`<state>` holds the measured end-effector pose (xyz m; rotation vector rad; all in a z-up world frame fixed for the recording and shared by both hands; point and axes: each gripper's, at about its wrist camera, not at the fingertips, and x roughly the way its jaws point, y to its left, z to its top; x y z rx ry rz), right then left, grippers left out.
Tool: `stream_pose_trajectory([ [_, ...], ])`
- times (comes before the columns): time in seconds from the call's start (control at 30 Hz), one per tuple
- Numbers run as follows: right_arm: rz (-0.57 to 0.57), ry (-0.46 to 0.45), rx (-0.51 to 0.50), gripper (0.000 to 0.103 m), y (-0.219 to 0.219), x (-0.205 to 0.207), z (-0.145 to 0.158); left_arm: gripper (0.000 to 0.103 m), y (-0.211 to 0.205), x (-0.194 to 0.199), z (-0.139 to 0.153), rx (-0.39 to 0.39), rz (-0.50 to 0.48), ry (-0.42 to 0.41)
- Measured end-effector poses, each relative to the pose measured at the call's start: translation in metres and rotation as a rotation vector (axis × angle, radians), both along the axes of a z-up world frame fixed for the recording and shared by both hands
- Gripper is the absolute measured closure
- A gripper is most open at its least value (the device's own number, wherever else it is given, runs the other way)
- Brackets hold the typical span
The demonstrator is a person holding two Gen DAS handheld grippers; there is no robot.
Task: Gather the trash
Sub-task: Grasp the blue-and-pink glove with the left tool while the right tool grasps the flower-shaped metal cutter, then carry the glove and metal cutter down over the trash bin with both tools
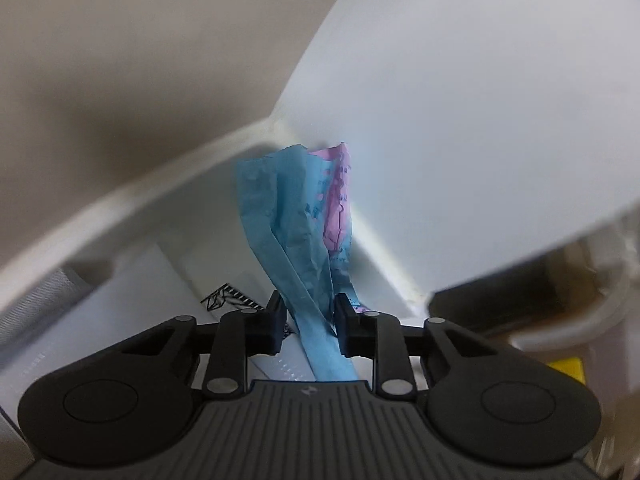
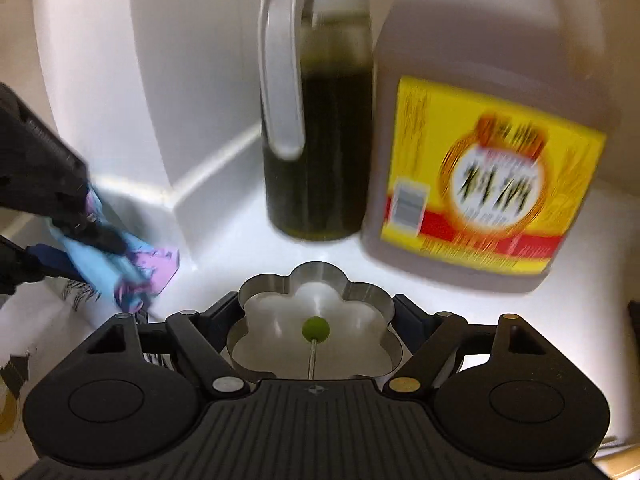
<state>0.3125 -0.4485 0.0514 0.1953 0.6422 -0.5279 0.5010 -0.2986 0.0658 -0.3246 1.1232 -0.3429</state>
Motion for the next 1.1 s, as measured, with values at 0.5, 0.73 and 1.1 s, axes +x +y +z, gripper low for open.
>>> stream_pose_trajectory([
  [0.5,0.017,-0.275,-0.003,0.021,0.047,-0.081,0.067,0.075,0.083,-0.109,0.06,-0.134,-0.188,-0.259],
  [0.73,0.122,-0.39,-0.063,0.021,0.104,-0.136,0.103,0.075,0.131,-0.183,0.079,-0.136,-0.205,-0.361],
  [1.1,0.328,-0.505,-0.095,0.021,0.174,-0.247,0.145,0.075,0.229,-0.318,0.116,-0.059,-0.115,-0.516],
])
